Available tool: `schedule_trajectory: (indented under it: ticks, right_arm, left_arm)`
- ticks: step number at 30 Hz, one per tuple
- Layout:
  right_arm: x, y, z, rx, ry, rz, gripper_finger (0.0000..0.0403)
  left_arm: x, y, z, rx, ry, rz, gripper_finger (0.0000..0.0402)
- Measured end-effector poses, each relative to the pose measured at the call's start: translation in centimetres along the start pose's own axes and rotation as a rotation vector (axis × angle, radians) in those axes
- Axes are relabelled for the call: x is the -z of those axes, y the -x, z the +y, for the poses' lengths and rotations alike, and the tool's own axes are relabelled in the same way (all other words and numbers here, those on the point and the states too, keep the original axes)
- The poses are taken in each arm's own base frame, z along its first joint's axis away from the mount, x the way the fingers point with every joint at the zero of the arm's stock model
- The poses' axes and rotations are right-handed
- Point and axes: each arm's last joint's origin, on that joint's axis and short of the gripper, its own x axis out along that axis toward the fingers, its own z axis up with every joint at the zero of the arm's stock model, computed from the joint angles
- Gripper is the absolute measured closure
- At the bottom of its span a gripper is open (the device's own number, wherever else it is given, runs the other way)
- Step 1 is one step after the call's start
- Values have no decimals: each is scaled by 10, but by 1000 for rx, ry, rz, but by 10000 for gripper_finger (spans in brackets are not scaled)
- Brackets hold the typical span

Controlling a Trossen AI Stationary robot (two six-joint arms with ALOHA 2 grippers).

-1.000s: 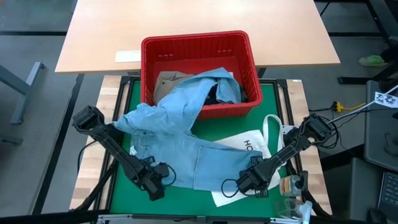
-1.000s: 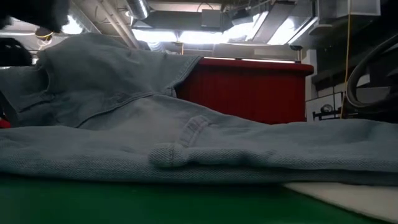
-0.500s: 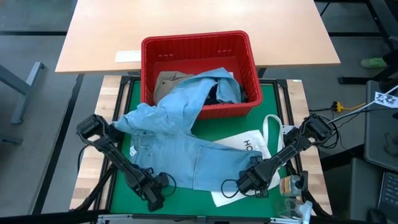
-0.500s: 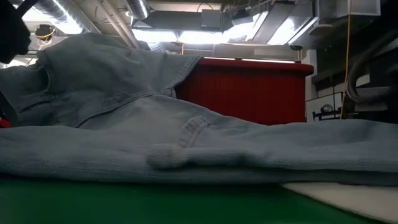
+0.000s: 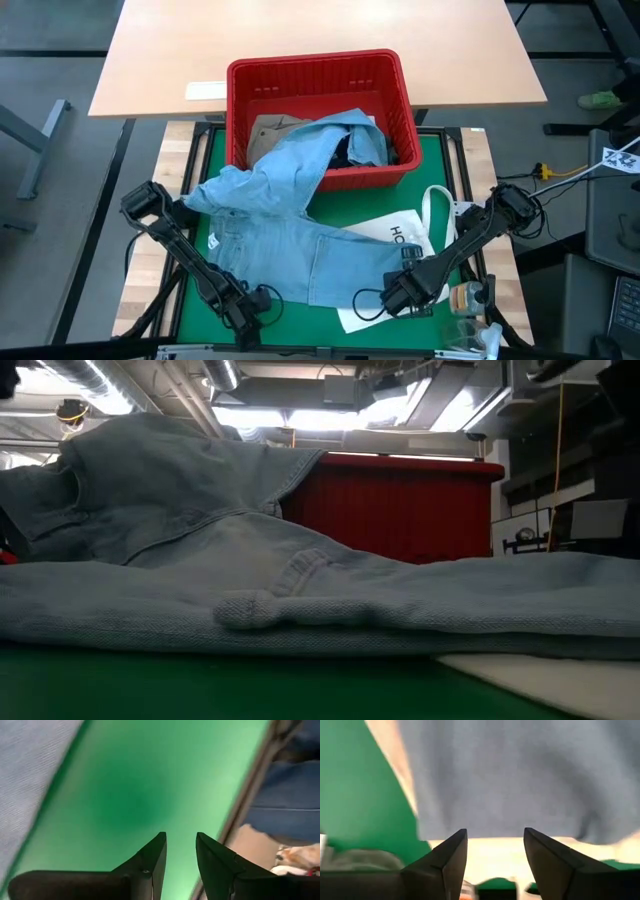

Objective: Fold Laundry from Bin
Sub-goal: Fold the blue jeans

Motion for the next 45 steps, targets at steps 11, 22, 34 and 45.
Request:
schedule_trajectory:
  ticks: [11,22,34,45]
  right_arm:
    - [28,-26,18,38,17,108,205]
    - [48,3,4,12,-15,11,205]
    - [95,12,-41,-211,-528,-434,205]
    - [91,-48,-44,-399,-686,-405,205]
  left_arm:
    - [-7,1,-3,11,4,-124,301]
    - [-16,2,0,4,1,-141,301]
    - [-29,3,5,-21,-56,-184,301]
    - [-29,3,5,-29,-71,-208,301]
